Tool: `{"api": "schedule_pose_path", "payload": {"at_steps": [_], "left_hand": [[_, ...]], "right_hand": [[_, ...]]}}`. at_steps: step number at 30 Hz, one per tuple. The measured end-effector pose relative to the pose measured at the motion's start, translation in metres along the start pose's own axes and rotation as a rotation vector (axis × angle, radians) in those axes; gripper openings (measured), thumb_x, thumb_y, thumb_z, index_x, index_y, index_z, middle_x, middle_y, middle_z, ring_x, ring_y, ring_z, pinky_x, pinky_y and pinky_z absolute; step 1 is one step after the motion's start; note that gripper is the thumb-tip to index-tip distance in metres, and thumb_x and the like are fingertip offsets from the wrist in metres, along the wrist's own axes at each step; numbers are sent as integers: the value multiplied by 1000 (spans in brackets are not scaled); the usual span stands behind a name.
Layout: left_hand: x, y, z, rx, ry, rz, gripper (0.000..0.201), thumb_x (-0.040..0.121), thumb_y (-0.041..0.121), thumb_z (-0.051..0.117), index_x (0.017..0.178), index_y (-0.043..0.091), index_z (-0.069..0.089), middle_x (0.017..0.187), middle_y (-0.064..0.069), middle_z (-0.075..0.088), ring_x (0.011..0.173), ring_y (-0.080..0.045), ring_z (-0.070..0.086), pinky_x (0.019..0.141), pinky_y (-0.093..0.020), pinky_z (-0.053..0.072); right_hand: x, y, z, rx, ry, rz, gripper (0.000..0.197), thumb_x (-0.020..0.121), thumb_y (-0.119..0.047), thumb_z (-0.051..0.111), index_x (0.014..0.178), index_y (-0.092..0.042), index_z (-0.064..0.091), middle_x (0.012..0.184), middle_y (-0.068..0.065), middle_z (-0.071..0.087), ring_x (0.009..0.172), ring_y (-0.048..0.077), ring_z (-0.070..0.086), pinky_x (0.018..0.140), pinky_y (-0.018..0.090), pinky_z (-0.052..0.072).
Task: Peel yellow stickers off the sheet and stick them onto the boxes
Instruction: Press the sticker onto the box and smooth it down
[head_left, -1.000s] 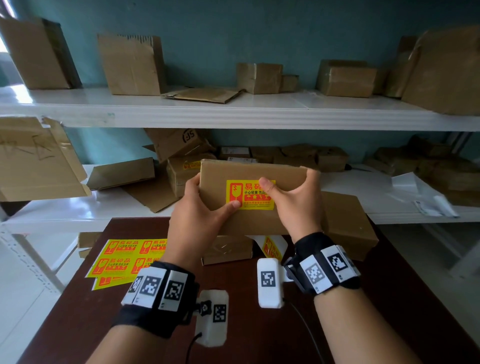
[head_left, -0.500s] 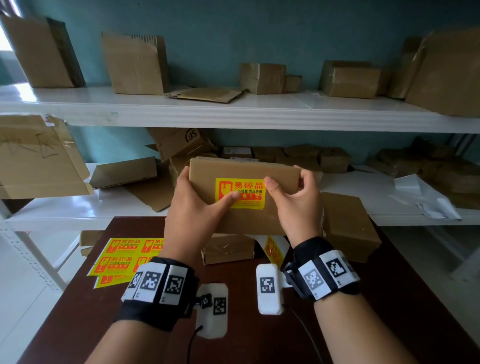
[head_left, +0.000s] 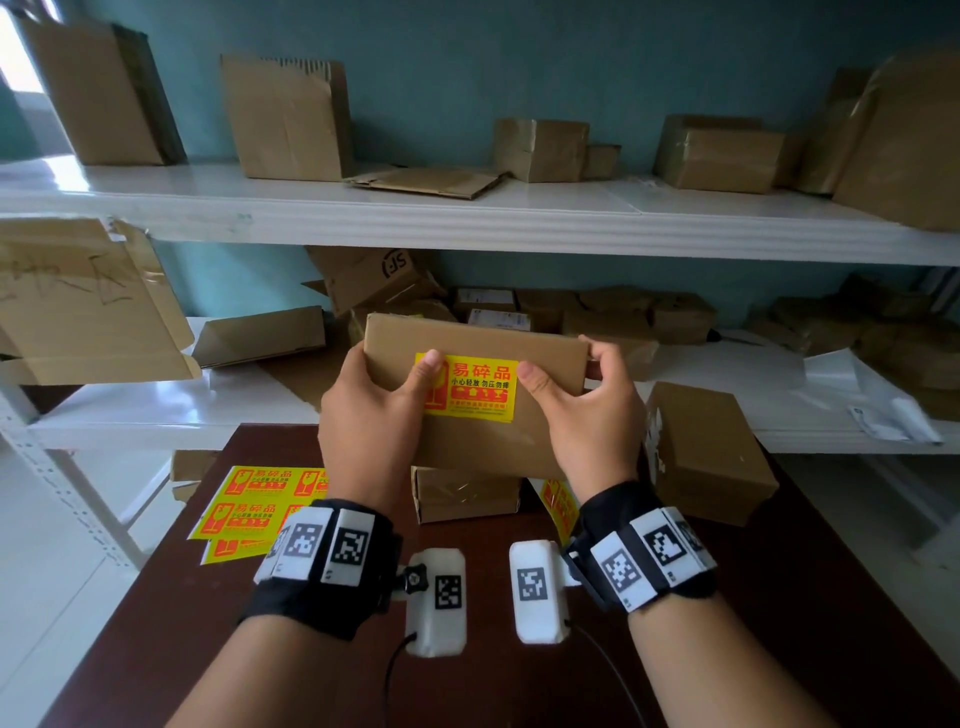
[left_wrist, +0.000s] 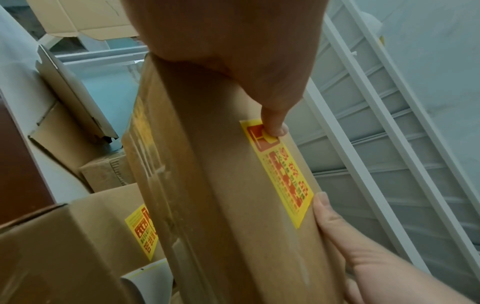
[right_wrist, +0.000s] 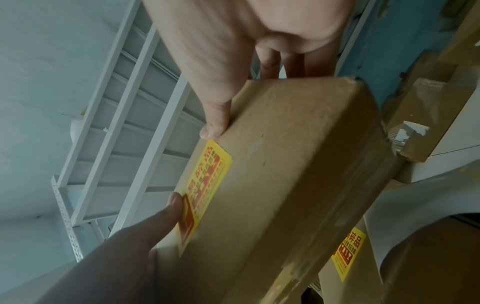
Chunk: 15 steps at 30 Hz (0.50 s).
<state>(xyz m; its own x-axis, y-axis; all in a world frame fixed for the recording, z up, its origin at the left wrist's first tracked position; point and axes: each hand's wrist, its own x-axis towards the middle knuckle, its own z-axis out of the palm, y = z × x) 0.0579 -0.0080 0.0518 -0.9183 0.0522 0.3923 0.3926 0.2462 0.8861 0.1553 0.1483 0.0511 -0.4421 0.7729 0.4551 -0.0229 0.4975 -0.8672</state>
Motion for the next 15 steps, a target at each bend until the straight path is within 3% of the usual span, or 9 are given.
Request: {"api": "schedule_pose_path", "payload": {"at_steps": [10,15], "left_hand": [[2,-3,3,-62,14,-38,49,79,62,63,109,23,67,96,6,71,91,-16,67,82,-45,57],[5,-5,2,-76,-19,-36,39,87,53,62,107,21,70,92,7,72,89,-14,68,76,-35,56]], "right_hand": [[1,4,0,0,-20,10,65,73,-54,82,124,-22,59,103,-8,71,91,6,69,76,33,61],[1,6,-1,-12,-18,16,65,74,-54,81,125,-22,58,105,-6,71,91,8,68,74,31,60]]}}
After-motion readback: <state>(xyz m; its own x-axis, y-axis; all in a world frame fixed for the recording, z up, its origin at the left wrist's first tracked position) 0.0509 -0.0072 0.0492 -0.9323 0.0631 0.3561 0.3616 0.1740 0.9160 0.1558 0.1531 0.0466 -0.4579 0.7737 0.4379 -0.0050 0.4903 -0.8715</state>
